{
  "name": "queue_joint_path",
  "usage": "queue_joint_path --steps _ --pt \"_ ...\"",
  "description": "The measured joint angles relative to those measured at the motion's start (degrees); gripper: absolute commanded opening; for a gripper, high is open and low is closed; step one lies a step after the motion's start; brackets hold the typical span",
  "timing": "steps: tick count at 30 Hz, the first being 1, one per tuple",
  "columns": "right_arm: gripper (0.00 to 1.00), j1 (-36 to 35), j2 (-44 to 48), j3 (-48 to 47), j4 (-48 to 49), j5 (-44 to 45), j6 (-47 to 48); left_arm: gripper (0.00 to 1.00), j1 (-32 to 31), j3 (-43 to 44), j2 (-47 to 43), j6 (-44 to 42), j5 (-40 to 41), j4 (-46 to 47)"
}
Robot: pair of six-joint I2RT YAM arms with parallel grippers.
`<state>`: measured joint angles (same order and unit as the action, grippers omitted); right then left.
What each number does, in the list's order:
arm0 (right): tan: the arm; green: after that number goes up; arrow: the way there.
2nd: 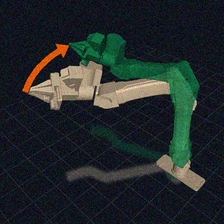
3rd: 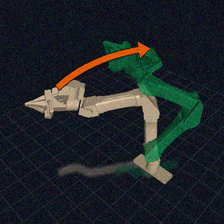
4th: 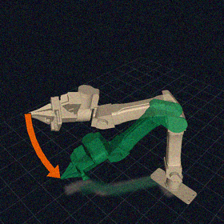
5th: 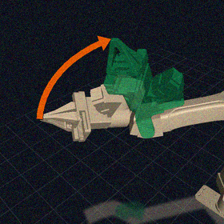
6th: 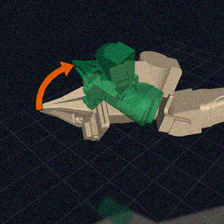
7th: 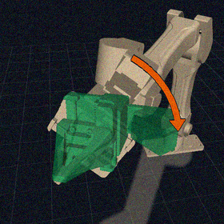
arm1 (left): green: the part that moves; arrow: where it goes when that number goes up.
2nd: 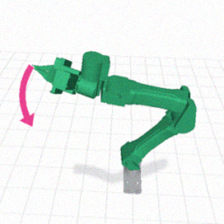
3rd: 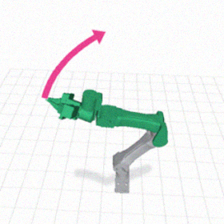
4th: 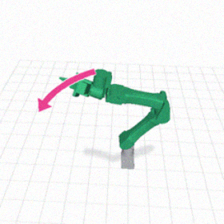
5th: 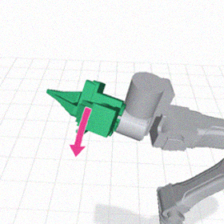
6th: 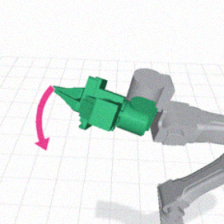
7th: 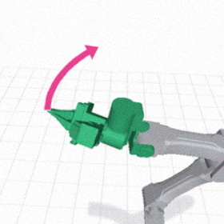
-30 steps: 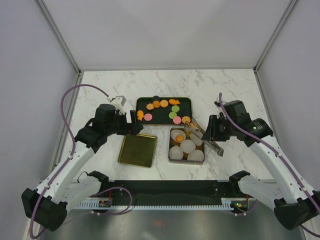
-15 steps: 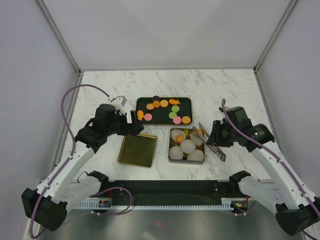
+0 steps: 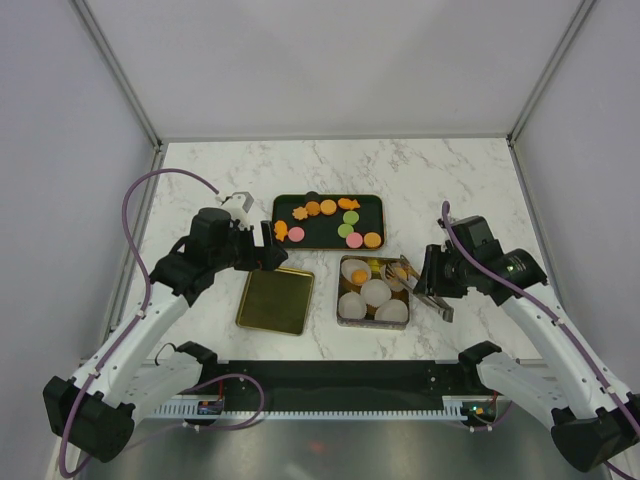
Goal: Pack the cookies
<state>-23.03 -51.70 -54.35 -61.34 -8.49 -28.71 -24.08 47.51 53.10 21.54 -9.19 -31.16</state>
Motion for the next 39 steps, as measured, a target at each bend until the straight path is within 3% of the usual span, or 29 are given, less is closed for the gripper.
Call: queue_joint_path --steps 18,31,39 --pt "0.48 0.0 -2.8 -1.2 0.0 0.2 1.1 1.00 0.0 0.0 0.0 0.0 0.0 0.0" --pt "0.48 0.0 -8.3 -7.8 0.1 1.0 2.9 1.00 0.0 0.0 0.0 0.0 0.0 0.0" --pt "0.48 0.0 -16.0 -17.0 1.0 -0.8 5.2 1.00 0.0 0.0 0.0 0.0 0.0 0.0"
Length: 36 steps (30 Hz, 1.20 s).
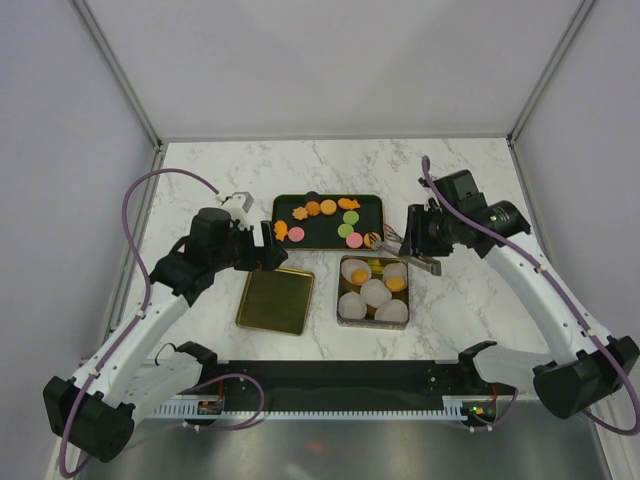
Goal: Pack the cookies
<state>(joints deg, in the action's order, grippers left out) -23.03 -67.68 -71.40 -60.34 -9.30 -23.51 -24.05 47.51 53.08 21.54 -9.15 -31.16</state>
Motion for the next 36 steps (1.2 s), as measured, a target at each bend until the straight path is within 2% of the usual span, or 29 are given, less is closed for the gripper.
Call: queue_joint_path --steps 4,11,19,27,36 --pt "0.49 -0.9 -5.9 -4.6 2.3 -1.2 0.9 1.00 0.3 0.0 -0.1 0.0 0.0 0.0" --pt "0.50 -9.2 -21.6 -17.0 7.0 0.1 2.8 1.00 0.7 0.0 -0.3 0.0 0.5 0.0" --pt "0.50 -14.2 -36.3 -27.5 9.6 0.0 4.9 1.00 1.0 0.0 -0.8 0.0 2.2 0.0" --pt "0.51 -16.8 -43.6 -32.6 9.8 0.4 6.2 1.00 1.2 0.0 -1.5 0.0 3.3 -0.1" --pt "0.51 -18.9 -46.1 -33.6 9.7 1.3 6.8 1.00 1.2 0.0 -1.6 0.0 3.3 -0.1"
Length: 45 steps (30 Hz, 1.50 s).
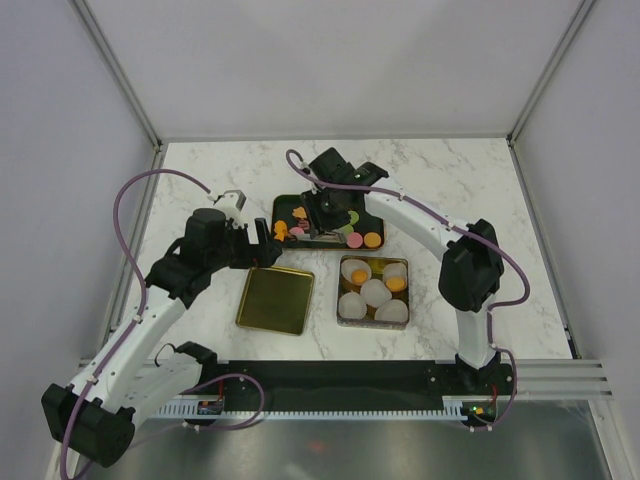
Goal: Pack the cookies
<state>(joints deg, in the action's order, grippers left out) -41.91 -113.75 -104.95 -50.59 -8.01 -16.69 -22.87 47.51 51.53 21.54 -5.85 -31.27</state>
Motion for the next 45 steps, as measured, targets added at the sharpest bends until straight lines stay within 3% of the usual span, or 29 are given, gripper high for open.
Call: queue_joint_path --steps 24,45 --pt "0.52 -0.5 -2.3 -0.3 0.0 2.1 0.2 1.00 0.0 0.0 -0.3 0.0 0.0 0.0" --pt "0.42 1.7 -1.6 1.6 0.4 -1.0 0.2 1.00 0.0 0.0 -0.6 0.0 0.0 -0.1"
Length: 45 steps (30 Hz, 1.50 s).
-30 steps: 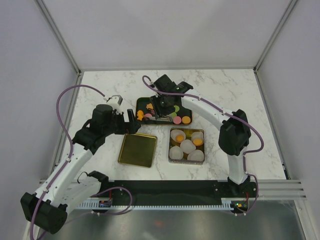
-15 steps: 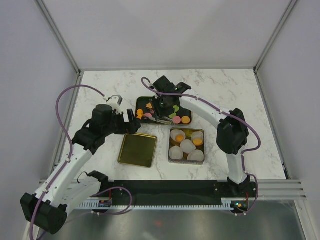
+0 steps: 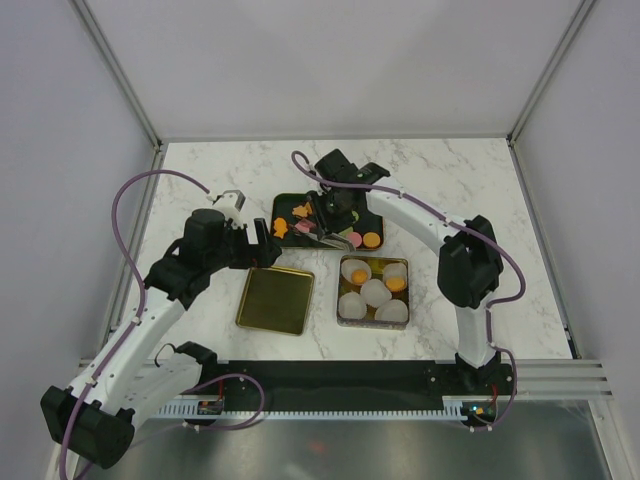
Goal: Pack the cookies
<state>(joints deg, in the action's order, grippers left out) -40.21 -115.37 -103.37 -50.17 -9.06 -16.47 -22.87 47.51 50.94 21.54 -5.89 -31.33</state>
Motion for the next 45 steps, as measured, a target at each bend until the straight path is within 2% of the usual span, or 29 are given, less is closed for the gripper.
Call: queue_joint_path --steps 17,29,45 --pt "0.43 1.8 5.3 0.6 0.0 -0.5 0.0 1.00 0.0 0.0 0.0 0.0 0.0 0.0" --pt "0.51 2.0 5.3 1.2 0.0 -0.3 0.0 1.00 0.0 0.0 0.0 0.0 0.0 0.0" --pt "0.52 2.6 2.3 1.2 0.1 -0.2 0.5 1.00 0.0 0.0 0.0 0.0 0.0 0.0"
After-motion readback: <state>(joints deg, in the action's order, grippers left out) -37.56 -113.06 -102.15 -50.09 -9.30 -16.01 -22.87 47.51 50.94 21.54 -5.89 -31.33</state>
